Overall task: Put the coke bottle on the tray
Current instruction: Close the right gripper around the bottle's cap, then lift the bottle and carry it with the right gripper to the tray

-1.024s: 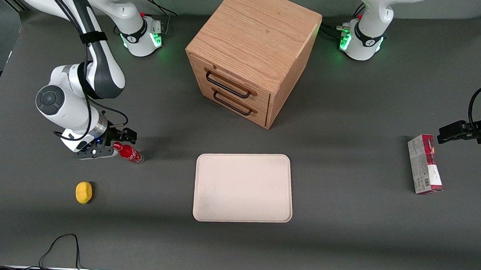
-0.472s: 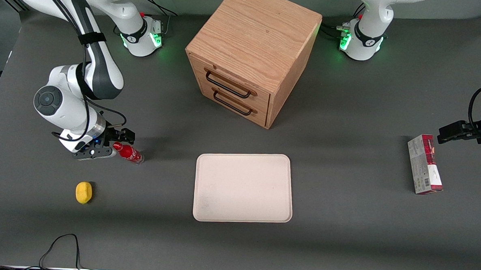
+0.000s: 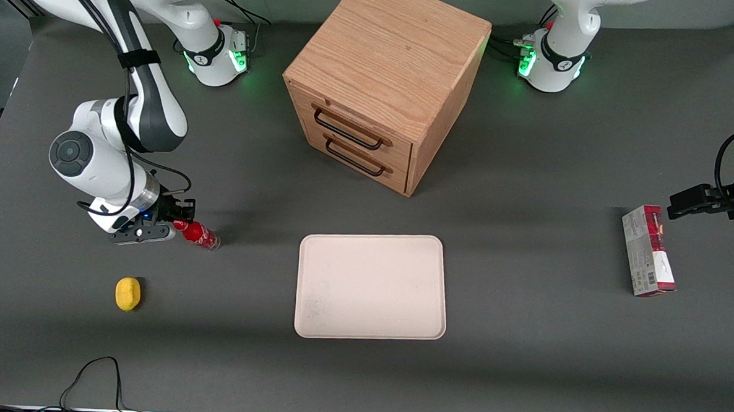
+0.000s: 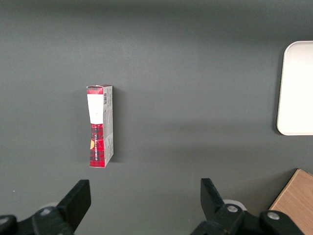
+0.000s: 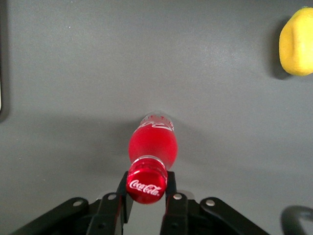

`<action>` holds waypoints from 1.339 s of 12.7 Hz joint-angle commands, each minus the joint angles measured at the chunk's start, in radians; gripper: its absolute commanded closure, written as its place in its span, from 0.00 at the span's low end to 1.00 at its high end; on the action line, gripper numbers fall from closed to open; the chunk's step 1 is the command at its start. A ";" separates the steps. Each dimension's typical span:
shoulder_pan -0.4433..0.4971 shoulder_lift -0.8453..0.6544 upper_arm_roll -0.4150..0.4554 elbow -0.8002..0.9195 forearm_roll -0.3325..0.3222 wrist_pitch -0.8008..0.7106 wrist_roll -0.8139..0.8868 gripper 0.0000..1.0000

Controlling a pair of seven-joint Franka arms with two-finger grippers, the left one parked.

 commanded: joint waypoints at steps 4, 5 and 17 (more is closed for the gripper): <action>-0.001 0.007 -0.004 0.073 0.017 -0.040 -0.019 1.00; -0.001 0.025 -0.004 0.178 0.019 -0.179 -0.018 1.00; 0.007 0.321 0.040 1.152 0.065 -1.015 0.226 1.00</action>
